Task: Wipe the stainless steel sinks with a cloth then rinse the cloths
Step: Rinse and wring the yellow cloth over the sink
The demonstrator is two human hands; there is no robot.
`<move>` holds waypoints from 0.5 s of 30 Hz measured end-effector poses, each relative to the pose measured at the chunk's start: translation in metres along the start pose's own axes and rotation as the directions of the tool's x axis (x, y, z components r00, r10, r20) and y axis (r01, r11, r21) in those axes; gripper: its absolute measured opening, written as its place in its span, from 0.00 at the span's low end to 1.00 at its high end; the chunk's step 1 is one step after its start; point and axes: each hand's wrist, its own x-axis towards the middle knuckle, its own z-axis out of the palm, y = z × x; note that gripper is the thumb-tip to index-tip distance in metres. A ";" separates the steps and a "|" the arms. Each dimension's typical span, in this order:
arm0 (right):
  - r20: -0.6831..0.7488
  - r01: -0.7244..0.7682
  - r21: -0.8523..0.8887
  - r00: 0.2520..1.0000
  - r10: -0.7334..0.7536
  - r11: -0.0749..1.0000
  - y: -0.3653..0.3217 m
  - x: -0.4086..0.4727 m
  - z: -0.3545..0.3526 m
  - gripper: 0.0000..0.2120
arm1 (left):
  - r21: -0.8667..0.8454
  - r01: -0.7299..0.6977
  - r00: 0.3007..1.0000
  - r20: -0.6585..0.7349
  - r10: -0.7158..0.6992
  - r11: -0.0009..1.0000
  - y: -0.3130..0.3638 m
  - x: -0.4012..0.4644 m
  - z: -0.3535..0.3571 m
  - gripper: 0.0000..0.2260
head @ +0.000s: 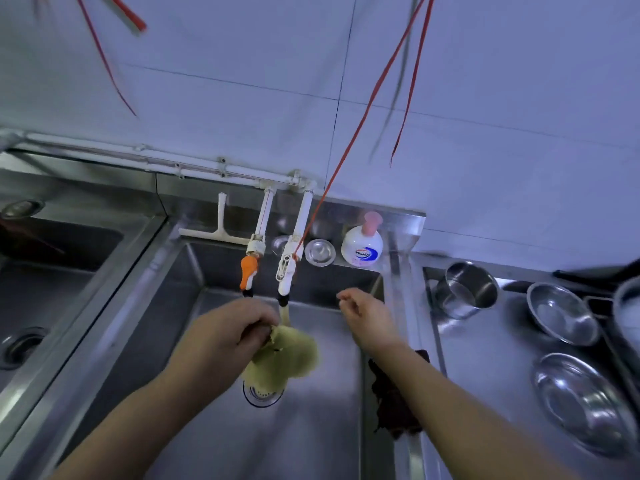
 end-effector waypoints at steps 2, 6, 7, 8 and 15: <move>0.117 -0.171 0.107 0.980 0.158 0.979 -0.013 -0.026 0.016 0.10 | -0.041 -0.005 1.000 -0.011 0.005 0.999 0.000 -0.013 -0.015 0.14; 0.346 -0.524 0.273 0.836 0.426 0.807 -0.043 -0.081 0.051 0.18 | -0.215 -0.019 0.995 -0.103 -0.003 0.976 -0.006 -0.048 -0.048 0.16; 0.396 -0.588 0.310 0.794 0.460 0.748 -0.049 -0.096 0.059 0.20 | -0.252 -0.019 0.993 -0.117 -0.011 0.968 -0.008 -0.059 -0.057 0.16; 0.441 -0.635 0.360 0.761 0.475 0.684 -0.056 -0.111 0.067 0.21 | -0.276 -0.018 0.992 -0.125 -0.017 0.961 -0.012 -0.071 -0.065 0.15; 0.297 -0.496 0.724 0.851 0.432 0.479 -0.127 -0.172 0.105 0.04 | -0.274 0.162 0.925 -0.292 -0.243 0.948 -0.073 -0.150 -0.108 0.10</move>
